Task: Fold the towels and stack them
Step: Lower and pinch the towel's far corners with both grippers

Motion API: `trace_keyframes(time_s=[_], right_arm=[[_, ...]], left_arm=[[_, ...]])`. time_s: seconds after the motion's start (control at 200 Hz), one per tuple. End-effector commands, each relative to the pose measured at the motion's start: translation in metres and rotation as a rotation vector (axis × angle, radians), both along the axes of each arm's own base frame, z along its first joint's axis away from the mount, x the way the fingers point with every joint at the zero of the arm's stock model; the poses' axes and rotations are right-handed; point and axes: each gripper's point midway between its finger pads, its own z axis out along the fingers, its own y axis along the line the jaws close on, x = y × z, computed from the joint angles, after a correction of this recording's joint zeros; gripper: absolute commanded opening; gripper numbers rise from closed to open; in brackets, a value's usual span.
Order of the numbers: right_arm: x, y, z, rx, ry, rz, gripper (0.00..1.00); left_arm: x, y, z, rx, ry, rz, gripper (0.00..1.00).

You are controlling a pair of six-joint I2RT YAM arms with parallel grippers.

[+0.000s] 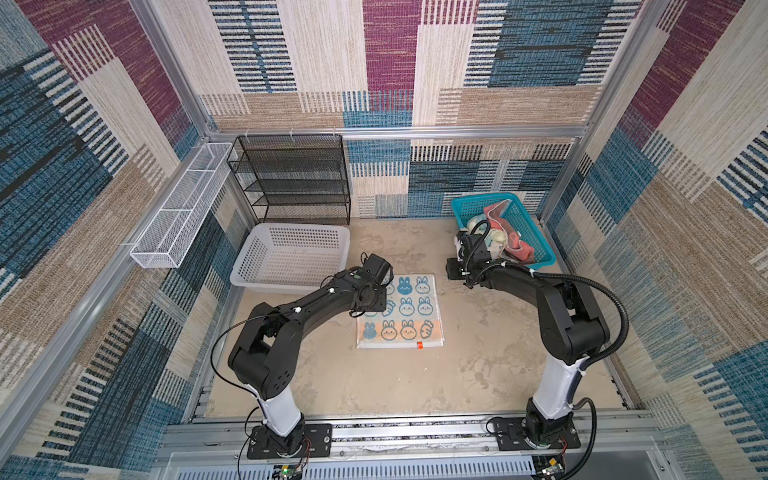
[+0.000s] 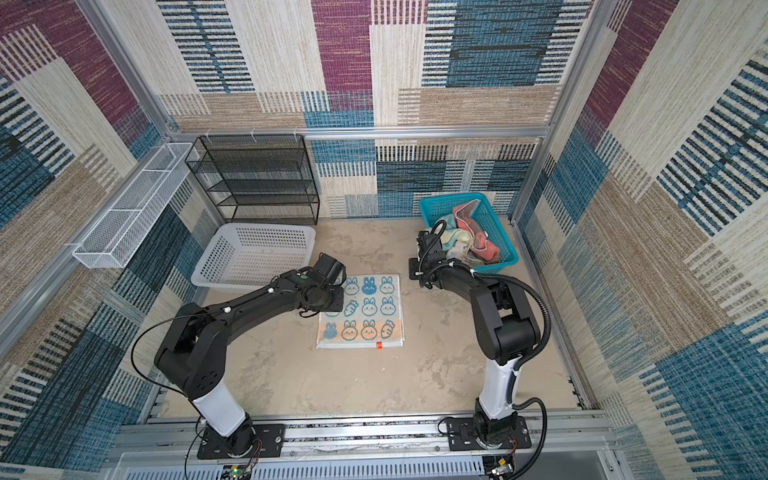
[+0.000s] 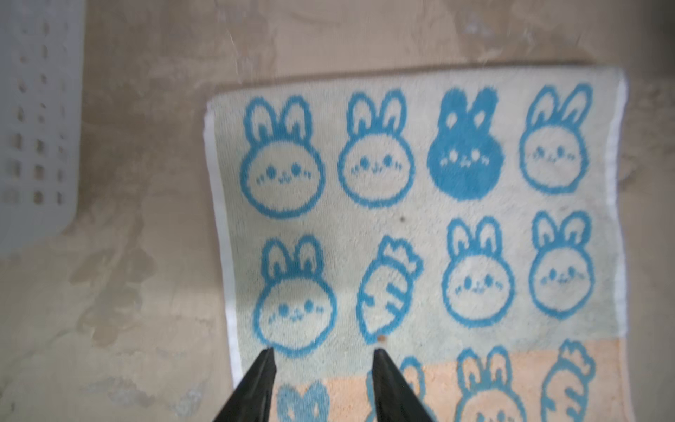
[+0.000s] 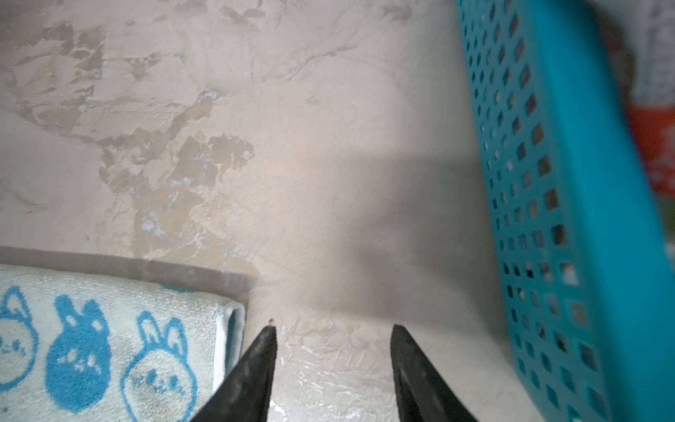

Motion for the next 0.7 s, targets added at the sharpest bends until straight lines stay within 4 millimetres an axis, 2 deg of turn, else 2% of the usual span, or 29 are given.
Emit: trace_keyframes(time_s=[0.0,0.11,0.366,0.526,0.696], right_arm=[[0.001,0.017,0.014,0.034,-0.033,0.077,0.51],[-0.004,0.037,0.018,0.034,-0.050,0.143,0.51],[-0.005,0.062,-0.002,0.084,-0.005,0.216,0.51],[-0.006,0.075,-0.013,0.109,0.020,0.253,0.51],[-0.003,0.076,-0.026,0.107,0.044,0.244,0.50]], left_arm=[[0.021,0.015,0.004,0.062,-0.020,0.039,0.48],[0.042,0.024,0.003,0.094,-0.019,0.077,0.49],[0.076,0.033,-0.007,0.155,-0.024,0.095,0.48],[0.086,0.035,-0.011,0.166,-0.023,0.104,0.47],[0.088,0.032,-0.013,0.164,-0.020,0.096,0.46]])
